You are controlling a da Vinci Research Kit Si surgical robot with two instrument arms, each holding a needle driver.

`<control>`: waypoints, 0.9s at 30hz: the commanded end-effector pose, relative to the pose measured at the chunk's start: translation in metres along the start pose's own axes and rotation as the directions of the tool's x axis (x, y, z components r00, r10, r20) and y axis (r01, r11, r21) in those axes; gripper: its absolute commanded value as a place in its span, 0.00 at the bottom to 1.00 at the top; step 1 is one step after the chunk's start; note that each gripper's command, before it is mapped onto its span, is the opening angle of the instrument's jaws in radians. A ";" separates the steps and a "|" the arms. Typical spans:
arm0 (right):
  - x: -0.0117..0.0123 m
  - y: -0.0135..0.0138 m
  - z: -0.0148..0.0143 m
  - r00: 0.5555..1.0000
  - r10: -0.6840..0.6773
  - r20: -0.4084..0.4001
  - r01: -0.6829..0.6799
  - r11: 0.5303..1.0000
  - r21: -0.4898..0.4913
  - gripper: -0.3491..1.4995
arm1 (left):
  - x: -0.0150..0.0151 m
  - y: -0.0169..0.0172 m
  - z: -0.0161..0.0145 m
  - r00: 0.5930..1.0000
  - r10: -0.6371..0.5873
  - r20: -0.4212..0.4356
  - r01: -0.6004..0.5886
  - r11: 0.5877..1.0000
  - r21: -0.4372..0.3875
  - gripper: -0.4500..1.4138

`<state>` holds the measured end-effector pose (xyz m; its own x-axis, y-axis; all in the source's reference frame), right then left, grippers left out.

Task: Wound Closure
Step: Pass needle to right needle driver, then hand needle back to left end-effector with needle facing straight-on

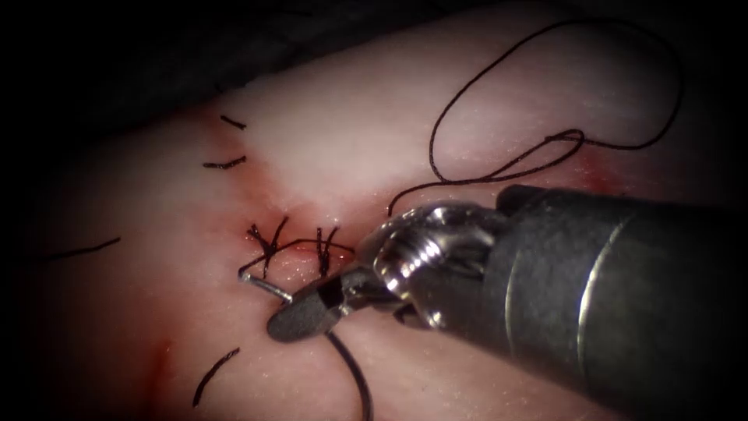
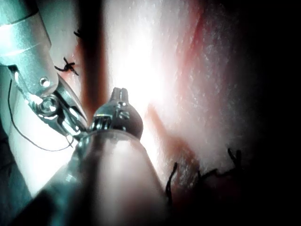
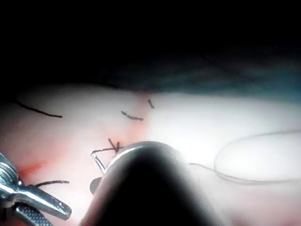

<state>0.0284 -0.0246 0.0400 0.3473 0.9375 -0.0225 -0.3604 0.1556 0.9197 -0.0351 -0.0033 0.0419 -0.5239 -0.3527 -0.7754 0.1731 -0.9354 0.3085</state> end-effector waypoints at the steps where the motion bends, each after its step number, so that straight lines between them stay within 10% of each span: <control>1: 0.0016 0.0009 -0.0005 0.998 0.011 -0.068 -0.011 1.000 -0.001 0.00 | -0.0008 -0.0009 0.0007 0.987 -0.150 -0.052 0.149 0.989 -0.015 0.67; 5: 0.0015 0.0017 -0.0014 0.989 0.025 -0.148 -0.024 1.000 0.008 0.00 | -0.0015 -0.0008 0.0007 0.915 -0.395 -0.081 0.394 0.919 -0.037 0.75; 8: 0.0009 0.0027 -0.0033 0.963 0.048 -0.264 -0.042 0.999 0.026 0.00 | -0.0028 -0.0006 0.0002 0.807 -0.581 -0.105 0.584 0.812 0.002 0.59; 16: 0.0000 0.0034 -0.0066 0.904 0.030 -0.427 -0.011 0.999 0.047 0.00 | -0.0056 -0.0006 0.0004 0.637 -0.761 -0.125 0.766 0.643 -0.012 0.56; 27: 0.0008 0.0054 -0.0084 0.789 -0.218 -0.575 0.270 0.963 0.007 0.00 | -0.0105 -0.0010 0.0033 0.574 -0.805 -0.149 0.810 0.585 -0.036 0.35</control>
<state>0.0184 -0.0211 0.0415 -0.1405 0.8730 -0.4671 -0.2504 0.4251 0.8698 -0.0323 0.0007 0.0522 -0.2881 0.5843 -0.7587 -0.2818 -0.8089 -0.5159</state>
